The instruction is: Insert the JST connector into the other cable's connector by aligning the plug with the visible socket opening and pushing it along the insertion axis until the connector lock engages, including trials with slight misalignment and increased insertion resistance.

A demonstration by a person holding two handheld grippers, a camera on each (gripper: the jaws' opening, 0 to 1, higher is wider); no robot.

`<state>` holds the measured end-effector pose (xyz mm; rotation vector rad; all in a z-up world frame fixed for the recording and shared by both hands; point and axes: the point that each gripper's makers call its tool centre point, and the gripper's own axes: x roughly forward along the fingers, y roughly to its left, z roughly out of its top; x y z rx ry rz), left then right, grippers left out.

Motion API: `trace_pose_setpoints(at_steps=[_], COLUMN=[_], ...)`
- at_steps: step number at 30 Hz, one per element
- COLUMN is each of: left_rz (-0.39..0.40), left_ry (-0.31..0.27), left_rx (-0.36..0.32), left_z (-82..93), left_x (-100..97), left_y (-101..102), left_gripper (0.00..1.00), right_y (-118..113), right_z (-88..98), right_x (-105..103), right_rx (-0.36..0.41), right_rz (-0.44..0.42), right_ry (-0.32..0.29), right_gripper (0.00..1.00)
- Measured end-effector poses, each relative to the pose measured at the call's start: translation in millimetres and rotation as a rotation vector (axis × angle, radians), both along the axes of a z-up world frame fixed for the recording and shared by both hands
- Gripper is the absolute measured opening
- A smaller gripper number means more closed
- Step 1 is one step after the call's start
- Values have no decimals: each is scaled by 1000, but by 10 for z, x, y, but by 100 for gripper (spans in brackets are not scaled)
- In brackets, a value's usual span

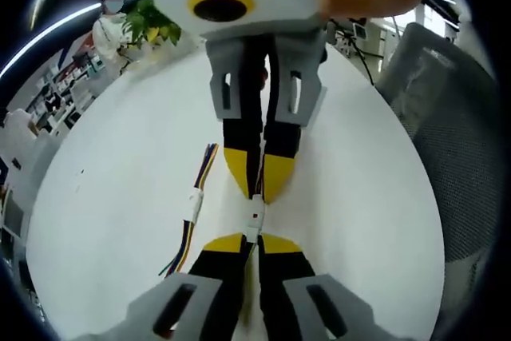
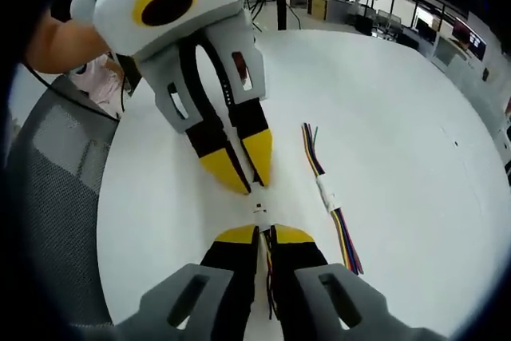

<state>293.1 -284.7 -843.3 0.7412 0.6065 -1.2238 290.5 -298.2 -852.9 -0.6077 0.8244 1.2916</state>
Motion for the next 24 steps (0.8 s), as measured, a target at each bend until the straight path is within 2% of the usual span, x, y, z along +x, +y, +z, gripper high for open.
trace_pose_setpoints(at_steps=[24], left_rz=[32], left_ry=[-33], left_rx=[7], left_z=[88], left_x=[29], left_y=[-34], left_gripper=[0], right_y=[-39], right_z=[62], right_x=[56], right_rx=[-2], right_rz=[-44], right_ry=[-9], right_gripper=[3])
